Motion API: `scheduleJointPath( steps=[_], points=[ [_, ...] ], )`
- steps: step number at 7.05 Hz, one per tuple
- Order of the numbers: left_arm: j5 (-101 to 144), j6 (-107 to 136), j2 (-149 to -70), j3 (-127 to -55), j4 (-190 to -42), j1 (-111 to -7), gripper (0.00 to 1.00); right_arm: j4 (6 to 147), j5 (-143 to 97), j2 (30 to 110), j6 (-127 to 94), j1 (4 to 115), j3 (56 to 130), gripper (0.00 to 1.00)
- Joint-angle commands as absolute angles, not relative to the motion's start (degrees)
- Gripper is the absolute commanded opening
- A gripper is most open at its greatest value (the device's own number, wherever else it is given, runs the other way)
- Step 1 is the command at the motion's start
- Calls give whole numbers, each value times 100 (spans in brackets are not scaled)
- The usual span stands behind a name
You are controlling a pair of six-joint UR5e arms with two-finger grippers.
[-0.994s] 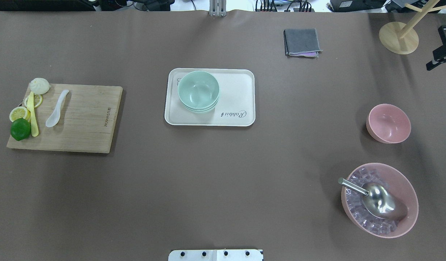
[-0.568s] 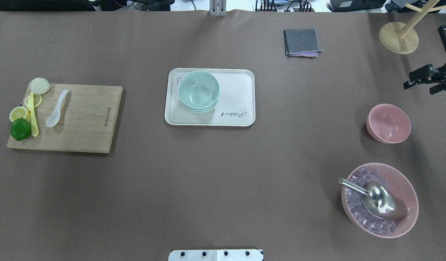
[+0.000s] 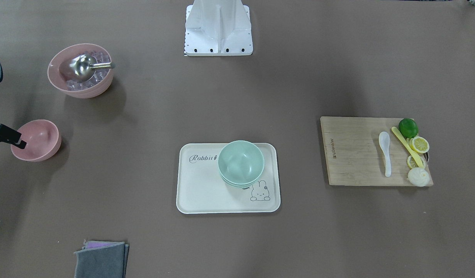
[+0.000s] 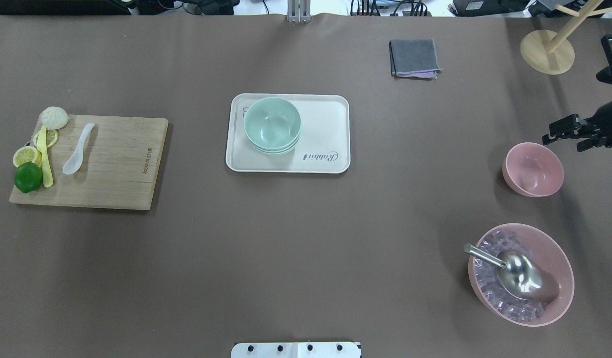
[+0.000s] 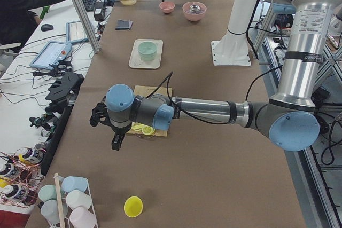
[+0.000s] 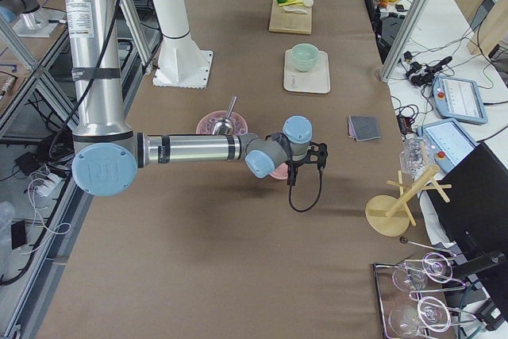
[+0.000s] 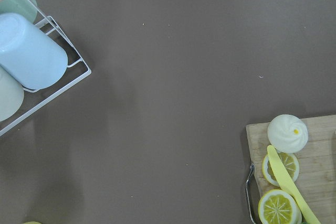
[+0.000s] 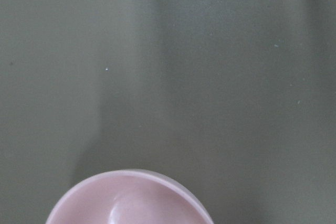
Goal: Stack pink bowl on green and place spoon
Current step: 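Reach the right gripper down to the rim of the small pink bowl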
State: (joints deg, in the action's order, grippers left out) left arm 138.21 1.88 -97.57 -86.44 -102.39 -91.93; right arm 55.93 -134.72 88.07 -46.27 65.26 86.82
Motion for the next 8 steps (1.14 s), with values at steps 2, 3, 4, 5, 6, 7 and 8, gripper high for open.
scheduleJointPath(
  steps=[2,3,4,5,6,7,8],
  points=[
    [13843,193,-9756,-8622,-10239,-9193,99,5590,-13439,8991,-4588,6416,8675,41],
    [13843,193,-9747,-8631,-10239,-9193,98,5590,-13421,9043,-4588,6399,8675,33],
    [13843,202,-9747,-8631,-10239,-9193,98,5590,-13386,9044,-4588,6372,8675,28],
    [13843,193,-9738,-8631,-10239,-9193,98,5590,-13386,9044,-4588,6372,8684,4],
    [13843,193,-9730,-8640,-10239,-9193,98,5590,-13386,9018,-4605,6372,8684,0],
    [13843,202,-9729,-8648,-10239,-9193,98,5590,-13464,8974,-4649,6372,8736,0],
    [13860,220,-9799,-8675,-10213,-9193,98,5607,-13621,8834,-4736,6520,8797,0]
  ],
)
